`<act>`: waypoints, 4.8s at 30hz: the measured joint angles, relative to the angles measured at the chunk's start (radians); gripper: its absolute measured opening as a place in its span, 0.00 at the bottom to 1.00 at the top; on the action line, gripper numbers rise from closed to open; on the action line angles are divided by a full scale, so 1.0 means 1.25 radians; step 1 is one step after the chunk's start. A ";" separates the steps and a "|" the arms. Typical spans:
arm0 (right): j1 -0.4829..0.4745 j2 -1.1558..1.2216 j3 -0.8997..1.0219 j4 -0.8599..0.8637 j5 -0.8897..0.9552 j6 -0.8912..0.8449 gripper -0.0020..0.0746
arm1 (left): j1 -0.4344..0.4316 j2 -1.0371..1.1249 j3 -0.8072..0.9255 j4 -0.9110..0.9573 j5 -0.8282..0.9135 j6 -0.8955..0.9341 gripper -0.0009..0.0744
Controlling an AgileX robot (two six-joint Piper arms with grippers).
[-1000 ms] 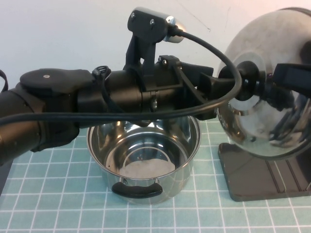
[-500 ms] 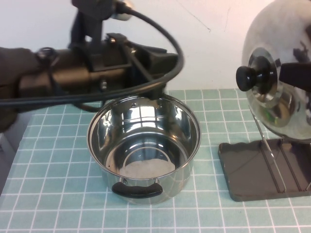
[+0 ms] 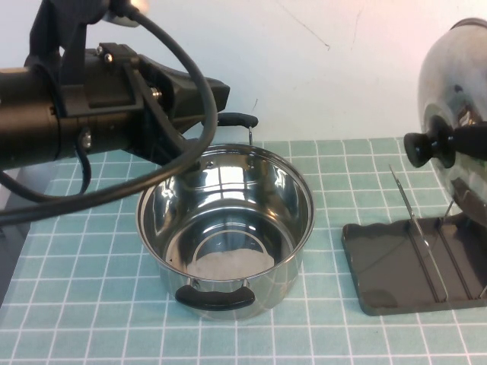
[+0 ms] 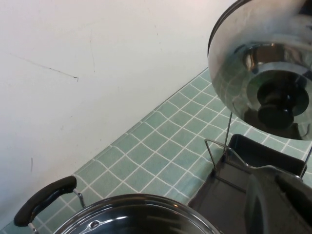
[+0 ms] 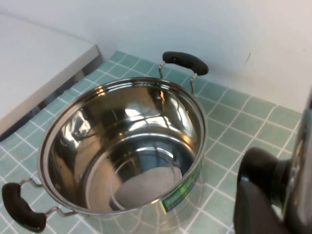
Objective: Put pot lid on rack
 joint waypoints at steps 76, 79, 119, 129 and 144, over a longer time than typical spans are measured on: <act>-0.159 -0.036 -0.007 -0.101 0.115 0.039 0.51 | 0.000 -0.164 0.004 0.486 0.081 -0.373 0.01; -0.161 -0.095 -0.007 -0.101 0.114 0.019 0.43 | 0.001 -0.230 0.042 0.515 0.081 -0.426 0.01; -0.161 -0.788 0.367 0.267 -0.125 -0.228 0.02 | 0.001 -0.957 0.494 0.933 0.391 -1.067 0.01; -0.161 -0.788 0.372 0.275 -0.196 -0.228 0.02 | 0.001 -0.957 0.494 0.931 0.392 -1.076 0.01; -0.161 -0.788 0.469 0.271 -0.278 -0.266 0.02 | 0.001 -0.957 0.494 0.930 0.392 -1.078 0.01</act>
